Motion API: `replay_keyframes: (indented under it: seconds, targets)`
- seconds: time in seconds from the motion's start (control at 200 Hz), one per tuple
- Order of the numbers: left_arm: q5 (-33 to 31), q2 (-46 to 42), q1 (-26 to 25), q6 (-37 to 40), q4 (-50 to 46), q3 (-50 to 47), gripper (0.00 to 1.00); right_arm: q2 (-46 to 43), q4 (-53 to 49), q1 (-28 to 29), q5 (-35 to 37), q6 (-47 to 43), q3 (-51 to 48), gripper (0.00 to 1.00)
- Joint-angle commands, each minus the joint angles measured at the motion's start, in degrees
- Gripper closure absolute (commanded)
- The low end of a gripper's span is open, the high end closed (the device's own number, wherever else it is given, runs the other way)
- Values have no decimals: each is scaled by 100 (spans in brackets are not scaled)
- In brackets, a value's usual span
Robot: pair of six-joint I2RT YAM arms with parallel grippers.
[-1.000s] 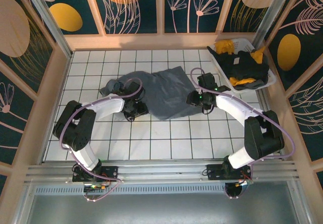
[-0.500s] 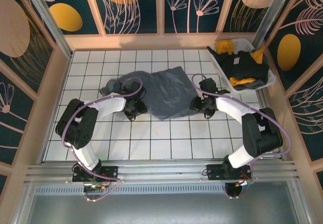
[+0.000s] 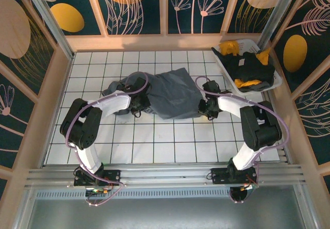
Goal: Fold and stack the t-shirts
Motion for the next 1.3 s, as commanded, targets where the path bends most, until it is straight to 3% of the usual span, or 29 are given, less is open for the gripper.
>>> replay_keyframes:
  seconds: [0.0, 0.145, 0.425, 0.621, 0.821, 1.091, 1.296]
  targets:
    - [-483, -424, 96, 256, -183, 315, 100, -23, 277, 18, 64, 180, 402, 100]
    - [-513, -1019, 327, 304, -371, 627, 100, -452, 71, -87, 283, 143, 1306, 100]
    - [-309, -2017, 1022, 688, -246, 1602, 100, -710, -2, -561, -3, -169, 3288, 100]
    - [-385, -2404, 1201, 931, -280, 2348, 100, -899, 130, -753, -172, -356, 4022, 100]
    - [-690, -3075, 1246, 1115, -86, 2616, 100, -1634, 447, -794, -293, -544, 4109, 100]
    - [-545, -4444, 1242, 1386, 1186, 2168, 100, -3325, 1110, -800, -234, -581, 3324, 100]
    - [-375, -4642, 1244, 1316, 1489, 2558, 100, -4000, 1274, -810, 151, -513, 3286, 100]
